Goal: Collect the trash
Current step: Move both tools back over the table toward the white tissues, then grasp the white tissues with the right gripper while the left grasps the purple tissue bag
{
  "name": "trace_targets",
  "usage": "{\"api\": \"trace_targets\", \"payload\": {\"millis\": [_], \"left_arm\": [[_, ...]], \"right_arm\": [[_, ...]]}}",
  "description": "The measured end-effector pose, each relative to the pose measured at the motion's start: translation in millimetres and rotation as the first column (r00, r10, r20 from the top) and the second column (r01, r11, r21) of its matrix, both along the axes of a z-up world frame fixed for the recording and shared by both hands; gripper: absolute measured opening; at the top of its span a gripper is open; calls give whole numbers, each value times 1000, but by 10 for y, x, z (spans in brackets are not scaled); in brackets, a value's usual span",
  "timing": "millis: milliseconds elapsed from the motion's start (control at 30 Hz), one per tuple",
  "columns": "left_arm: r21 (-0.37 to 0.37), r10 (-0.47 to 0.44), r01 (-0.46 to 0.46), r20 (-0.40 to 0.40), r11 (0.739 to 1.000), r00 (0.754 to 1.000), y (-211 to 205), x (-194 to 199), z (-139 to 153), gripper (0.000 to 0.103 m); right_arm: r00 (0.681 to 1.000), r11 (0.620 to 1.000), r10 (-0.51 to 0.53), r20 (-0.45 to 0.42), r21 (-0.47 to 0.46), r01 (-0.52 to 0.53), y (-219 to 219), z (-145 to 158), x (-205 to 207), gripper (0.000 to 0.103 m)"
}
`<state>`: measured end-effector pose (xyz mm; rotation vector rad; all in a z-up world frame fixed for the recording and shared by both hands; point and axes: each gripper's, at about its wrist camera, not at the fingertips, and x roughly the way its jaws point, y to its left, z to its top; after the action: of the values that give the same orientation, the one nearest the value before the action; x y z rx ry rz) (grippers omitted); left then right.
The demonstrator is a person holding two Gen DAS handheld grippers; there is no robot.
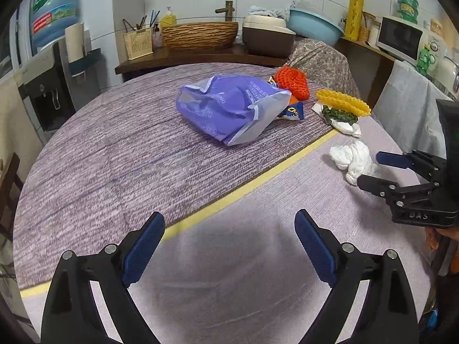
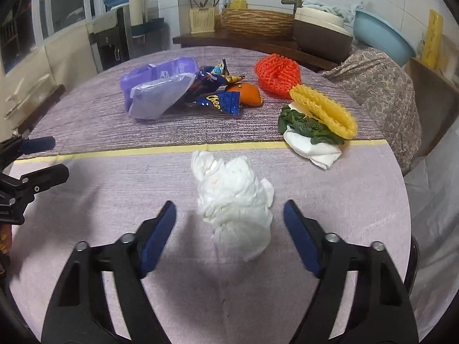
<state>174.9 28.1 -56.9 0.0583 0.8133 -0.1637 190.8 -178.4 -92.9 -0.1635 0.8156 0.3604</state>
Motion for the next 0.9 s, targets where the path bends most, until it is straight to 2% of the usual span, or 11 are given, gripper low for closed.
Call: {"api": "trace_targets", "payload": {"millis": [100, 133, 200, 233, 333, 500, 700, 767, 833, 867, 900], "left_arm": [[37, -7, 7, 27, 999, 1000, -73, 108, 81, 91], [53, -10, 9, 33, 999, 999, -102, 154, 103, 91], [79, -14, 10, 49, 997, 999, -159, 249, 143, 91], [95, -19, 13, 62, 995, 998, -197, 307, 166, 91], [154, -14, -1, 97, 988, 995, -318, 469, 202, 91], [240, -56, 35, 81, 970, 995, -597, 740, 118, 91], [353, -69, 41, 66, 935, 995, -790, 925, -15, 89], [377, -78, 56, 44, 925, 996, -816, 984, -64, 82], [384, -75, 64, 13, 921, 997, -816, 1033, -116, 60], [378, -74, 69, -3, 923, 997, -809, 1048, -139, 52], [364, -70, 73, -20, 928, 997, -791, 1060, -161, 34]], "right_arm": [[1000, 999, 16, -19, -42, -17, 56, -52, 91, 57], [1000, 999, 17, -26, -42, -18, 53, -73, 99, 50], [999, 999, 21, -34, -26, -22, 35, -107, 108, 45], [999, 1000, 19, -30, -22, -20, 20, -111, 96, 40], [1000, 1000, 16, -24, -11, -17, -7, -120, 61, 36], [1000, 999, 14, -12, 48, -13, -89, -68, -36, 34], [999, 997, -10, 39, 73, 7, -253, 46, -242, 34], [999, 996, -13, 43, 84, 9, -300, 64, -297, 34], [999, 996, -17, 46, 86, 13, -328, 67, -351, 34], [999, 996, -18, 47, 89, 14, -336, 65, -384, 34], [999, 995, -19, 47, 95, 14, -350, 66, -411, 34]]}}
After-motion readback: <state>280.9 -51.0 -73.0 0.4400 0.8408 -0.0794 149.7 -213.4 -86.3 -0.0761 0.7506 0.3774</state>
